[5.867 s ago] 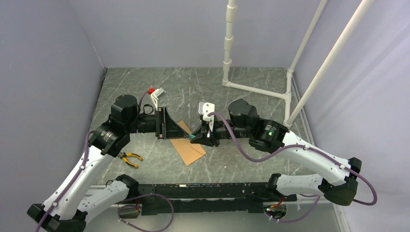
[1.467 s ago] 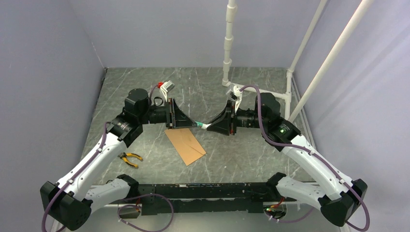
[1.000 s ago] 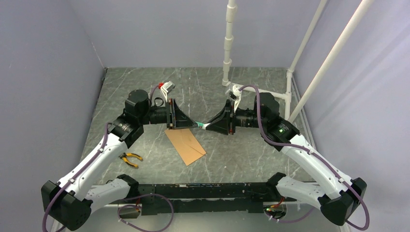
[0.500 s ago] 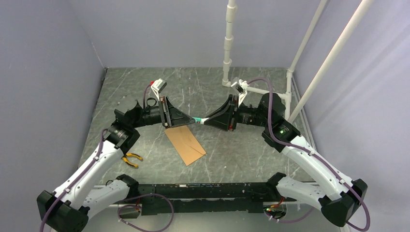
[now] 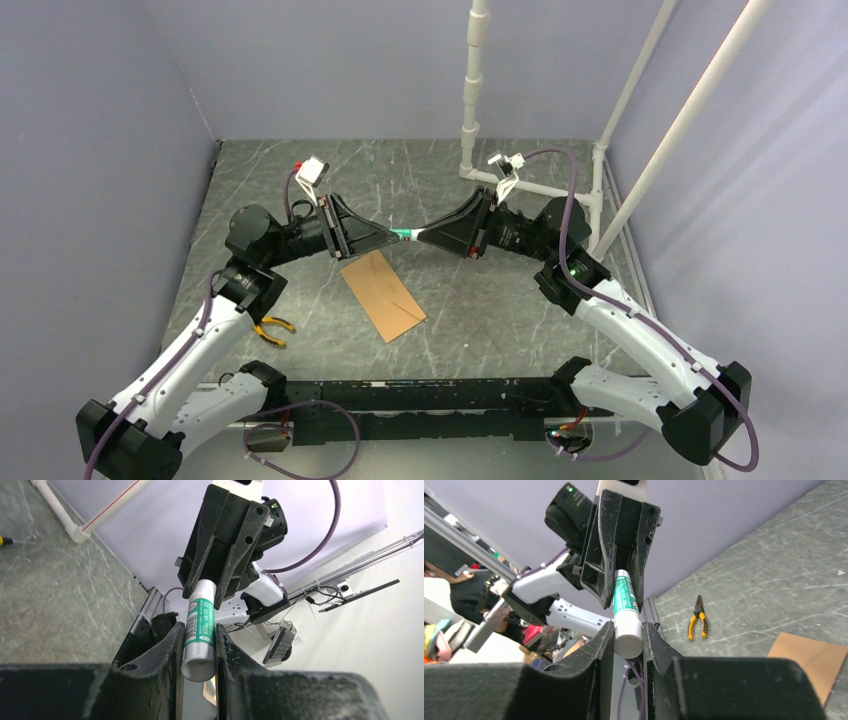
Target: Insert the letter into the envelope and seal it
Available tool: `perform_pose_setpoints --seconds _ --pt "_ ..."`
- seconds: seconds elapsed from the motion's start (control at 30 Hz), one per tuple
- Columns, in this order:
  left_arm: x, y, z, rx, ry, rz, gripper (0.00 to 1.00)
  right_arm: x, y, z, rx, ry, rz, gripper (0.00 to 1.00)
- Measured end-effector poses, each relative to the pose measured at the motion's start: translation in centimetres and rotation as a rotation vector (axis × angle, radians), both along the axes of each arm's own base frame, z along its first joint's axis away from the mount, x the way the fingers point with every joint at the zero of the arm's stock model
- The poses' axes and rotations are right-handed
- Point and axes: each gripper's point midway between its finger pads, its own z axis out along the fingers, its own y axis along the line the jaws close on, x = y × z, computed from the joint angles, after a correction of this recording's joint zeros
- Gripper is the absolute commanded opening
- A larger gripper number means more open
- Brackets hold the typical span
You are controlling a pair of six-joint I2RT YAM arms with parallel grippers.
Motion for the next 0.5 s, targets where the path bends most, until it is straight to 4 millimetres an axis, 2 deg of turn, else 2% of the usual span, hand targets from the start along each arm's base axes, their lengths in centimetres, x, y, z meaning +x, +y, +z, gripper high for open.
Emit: perform_pose_setpoints --seconds 0.17,0.5 --pt "0.19 0.23 0.58 -0.028 -0.044 0.029 0.03 0.36 0.37 0.67 0.045 0.046 -0.003 0.00" --pt "0.50 0.30 0.65 -0.032 -0.075 0.049 0.02 0.74 0.62 0.76 0.064 0.112 -0.012 0.00"
